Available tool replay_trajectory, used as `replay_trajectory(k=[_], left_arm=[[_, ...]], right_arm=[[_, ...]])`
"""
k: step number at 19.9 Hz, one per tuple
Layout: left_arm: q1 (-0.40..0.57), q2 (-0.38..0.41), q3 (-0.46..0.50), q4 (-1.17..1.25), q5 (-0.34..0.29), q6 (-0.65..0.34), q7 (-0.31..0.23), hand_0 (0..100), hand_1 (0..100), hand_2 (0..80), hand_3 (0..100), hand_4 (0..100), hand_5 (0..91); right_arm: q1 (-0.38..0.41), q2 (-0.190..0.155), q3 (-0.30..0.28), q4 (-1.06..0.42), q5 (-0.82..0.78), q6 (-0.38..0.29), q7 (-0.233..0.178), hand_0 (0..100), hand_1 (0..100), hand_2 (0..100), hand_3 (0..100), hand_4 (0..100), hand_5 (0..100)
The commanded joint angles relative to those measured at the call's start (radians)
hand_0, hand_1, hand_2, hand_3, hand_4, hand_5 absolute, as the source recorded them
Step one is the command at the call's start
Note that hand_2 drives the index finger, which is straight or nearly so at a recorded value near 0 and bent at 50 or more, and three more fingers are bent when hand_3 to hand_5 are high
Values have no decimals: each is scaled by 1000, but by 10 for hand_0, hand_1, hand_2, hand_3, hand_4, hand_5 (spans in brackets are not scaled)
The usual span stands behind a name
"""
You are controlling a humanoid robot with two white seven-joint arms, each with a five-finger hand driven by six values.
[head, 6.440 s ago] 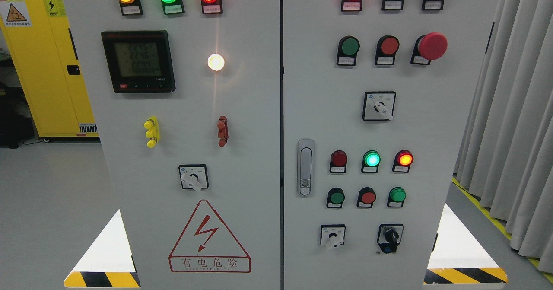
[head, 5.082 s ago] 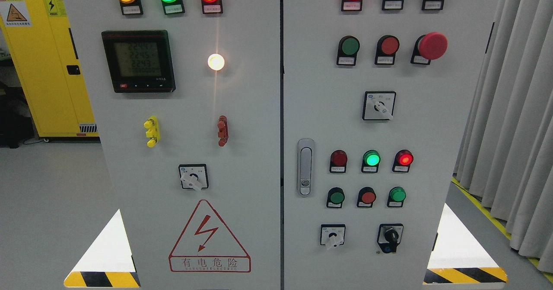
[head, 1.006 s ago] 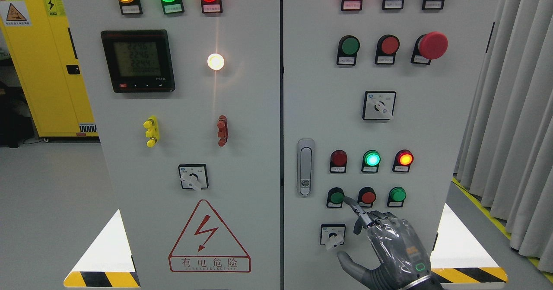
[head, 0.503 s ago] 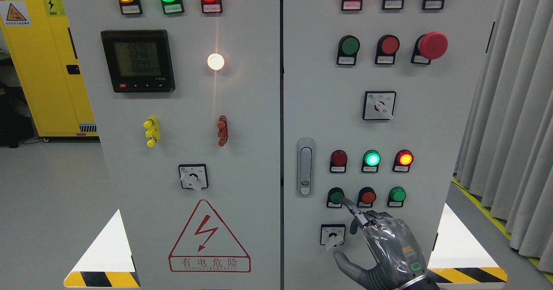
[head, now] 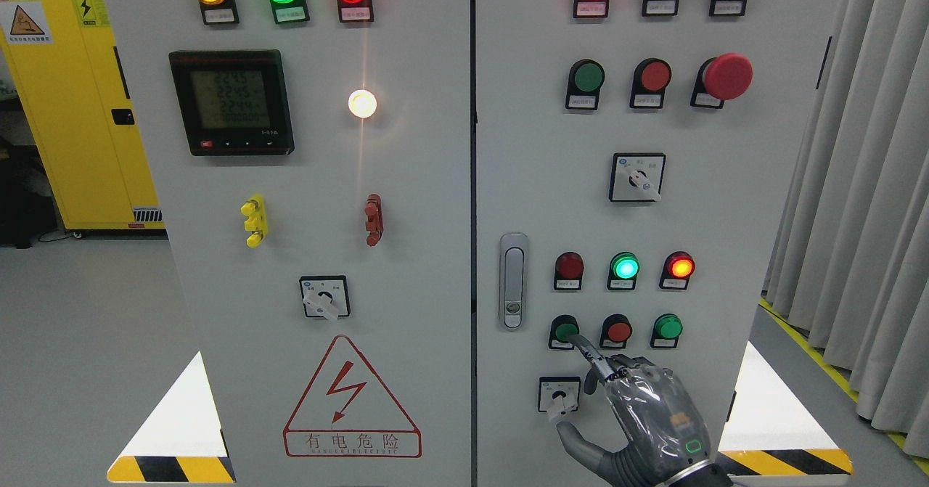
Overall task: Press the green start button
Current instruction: 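Press the green push button with the right hand's index finger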
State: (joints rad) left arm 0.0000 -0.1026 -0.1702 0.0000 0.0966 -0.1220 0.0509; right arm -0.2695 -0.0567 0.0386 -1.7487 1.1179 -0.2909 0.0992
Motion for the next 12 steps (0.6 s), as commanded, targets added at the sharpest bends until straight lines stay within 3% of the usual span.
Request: replay_trajectory(k=[1, 12], left_arm=[[8, 0, 0, -29, 0, 1, 0, 120, 556, 0, 0, 0, 0], [8, 0, 0, -29, 0, 1, 0, 120, 556, 0, 0, 0, 0]], right_arm=[[-16, 6, 3, 46, 0, 4, 2, 328, 612, 8, 597, 590, 495], [-11, 12, -11, 45, -7, 1, -6, 329, 610, 7, 594, 585, 493]])
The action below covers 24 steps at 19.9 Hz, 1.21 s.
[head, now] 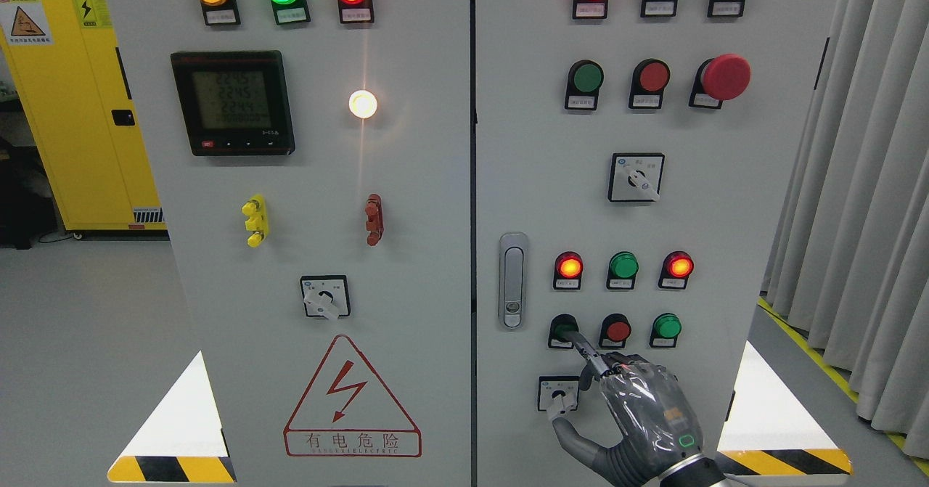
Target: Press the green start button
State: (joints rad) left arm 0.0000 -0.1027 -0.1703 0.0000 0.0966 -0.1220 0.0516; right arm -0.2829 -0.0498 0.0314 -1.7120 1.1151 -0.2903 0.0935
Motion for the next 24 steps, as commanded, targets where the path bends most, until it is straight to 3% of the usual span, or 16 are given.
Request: replay_trajectory(k=[1, 8, 10, 13, 18, 19, 20, 22, 23, 24], left_arm=[[8, 0, 0, -29, 0, 1, 1, 120, 556, 0, 0, 0, 0], [8, 1, 0, -29, 0, 1, -1, 120, 556, 0, 0, 0, 0], [8, 1, 0, -29, 0, 1, 1, 120, 556, 0, 0, 0, 0], [8, 0, 0, -29, 0, 1, -1, 120, 556, 0, 0, 0, 0], [8, 0, 0, -29, 0, 1, 1, 120, 556, 0, 0, 0, 0], [8, 0, 0, -29, 0, 1, 1, 120, 556, 0, 0, 0, 0], [8, 0, 0, -29, 0, 1, -1, 120, 556, 0, 0, 0, 0], [8, 0, 0, -29, 0, 1, -1, 120, 556, 0, 0, 0, 0], [8, 1, 0, -29, 0, 1, -1, 120, 556, 0, 0, 0, 0], [8, 0, 0, -29, 0, 1, 1, 120, 556, 0, 0, 0, 0]], right_arm=[[5, 5, -5, -9, -8, 0, -1, 329, 610, 7, 594, 585, 493], [90, 13, -11, -116, -15, -7, -14, 345, 604, 10, 605, 583, 494], [96, 13, -8, -126, -21, -9, -44, 349, 603, 12, 635, 588, 499], [96, 13, 2, -144, -145, -7, -55, 357, 601, 28, 651, 622, 544], [108, 13, 48, -149, -446, -10, -44, 375, 581, 62, 641, 651, 580], [117, 13, 61, -149, -499, -10, -43, 380, 580, 64, 583, 644, 582], [129, 13, 76, -152, -543, -12, -31, 383, 579, 65, 591, 638, 578], [159, 13, 97, -159, -631, -10, 32, 388, 575, 65, 630, 628, 544], [175, 11, 101, -161, -685, -10, 64, 394, 570, 57, 603, 579, 458], [186, 11, 107, -161, -739, -10, 81, 426, 551, 0, 317, 339, 247]])
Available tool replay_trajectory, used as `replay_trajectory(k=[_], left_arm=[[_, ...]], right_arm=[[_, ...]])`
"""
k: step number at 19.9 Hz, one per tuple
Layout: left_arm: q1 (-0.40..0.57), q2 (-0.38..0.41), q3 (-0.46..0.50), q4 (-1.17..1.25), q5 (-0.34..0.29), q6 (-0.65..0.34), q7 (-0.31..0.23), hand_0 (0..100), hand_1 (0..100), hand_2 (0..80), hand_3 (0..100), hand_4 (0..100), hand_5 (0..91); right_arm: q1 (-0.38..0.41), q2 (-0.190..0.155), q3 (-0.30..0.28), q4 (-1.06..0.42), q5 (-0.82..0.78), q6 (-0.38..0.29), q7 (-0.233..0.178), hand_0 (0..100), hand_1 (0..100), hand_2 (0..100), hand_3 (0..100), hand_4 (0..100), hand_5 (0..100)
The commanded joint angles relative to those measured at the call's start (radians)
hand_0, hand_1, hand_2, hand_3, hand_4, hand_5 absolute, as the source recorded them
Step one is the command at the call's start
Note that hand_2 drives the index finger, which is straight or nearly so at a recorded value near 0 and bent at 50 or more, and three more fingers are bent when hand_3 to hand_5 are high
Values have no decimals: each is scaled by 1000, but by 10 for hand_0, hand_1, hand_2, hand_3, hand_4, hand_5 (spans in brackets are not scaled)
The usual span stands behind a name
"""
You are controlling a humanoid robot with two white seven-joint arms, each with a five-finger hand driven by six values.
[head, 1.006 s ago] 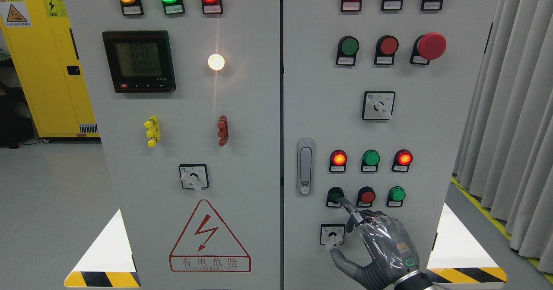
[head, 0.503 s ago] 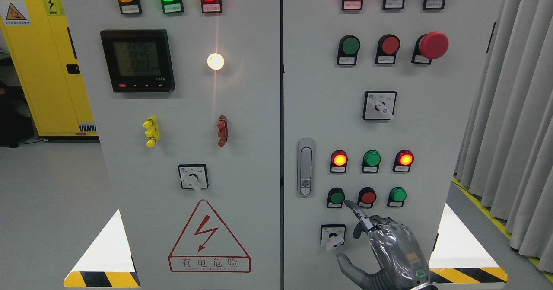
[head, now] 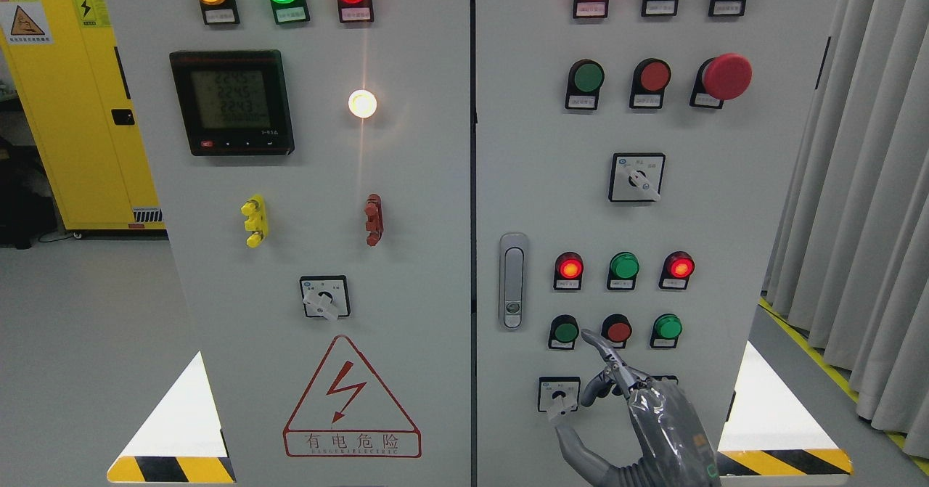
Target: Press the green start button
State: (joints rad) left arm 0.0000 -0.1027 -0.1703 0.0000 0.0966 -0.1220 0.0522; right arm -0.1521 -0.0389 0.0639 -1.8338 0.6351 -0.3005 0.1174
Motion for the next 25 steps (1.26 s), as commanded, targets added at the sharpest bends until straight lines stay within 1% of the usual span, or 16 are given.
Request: replay_trajectory(k=[1, 2, 3, 4, 5, 6, 8, 11, 17, 20, 25], left_arm=[[8, 0, 0, -29, 0, 1, 0, 120, 556, 0, 0, 0, 0], [8, 0, 0, -29, 0, 1, 0, 120, 556, 0, 0, 0, 0], [8, 0, 0, -29, 0, 1, 0, 120, 556, 0, 0, 0, 0], [8, 0, 0, -29, 0, 1, 0, 120, 556, 0, 0, 0, 0], [8, 0, 0, -29, 0, 1, -2, 120, 556, 0, 0, 0, 0], [8, 0, 0, -29, 0, 1, 0, 120, 556, 0, 0, 0, 0], [8, 1, 0, -29, 0, 1, -2, 120, 556, 0, 0, 0, 0], [8, 0, 0, -29, 0, 1, -2, 120, 556, 0, 0, 0, 0], [8, 0, 0, -29, 0, 1, 0, 120, 556, 0, 0, 0, 0], [8, 0, 0, -29, 0, 1, -2, 120, 556, 0, 0, 0, 0], [8, 0, 0, -29, 0, 1, -2, 120, 556, 0, 0, 0, 0]], right_arm=[[63, -1, 82, -39, -300, 1, 65, 431, 548, 0, 308, 332, 239], [63, -1, 85, -39, -334, 4, 67, 433, 546, 0, 277, 300, 225], [65, -1, 85, -38, -360, 6, 67, 436, 542, 0, 228, 258, 180], [65, -1, 83, -38, -382, 6, 67, 457, 529, 0, 47, 84, 8], [71, 0, 83, -39, -403, 6, 65, 457, 526, 0, 34, 50, 0], [75, 1, 82, -39, -426, 6, 65, 462, 517, 0, 0, 8, 0], [83, 1, 83, -39, -465, 9, 65, 460, 513, 0, 0, 0, 0], [104, -1, 83, -38, -472, 9, 65, 464, 485, 0, 0, 0, 0], [127, 1, 83, -36, -480, 9, 67, 396, 475, 0, 0, 0, 0], [131, -1, 85, -36, -511, 11, 68, 351, 475, 0, 0, 0, 0], [128, -1, 79, -33, -514, 12, 70, 342, 476, 0, 0, 0, 0]])
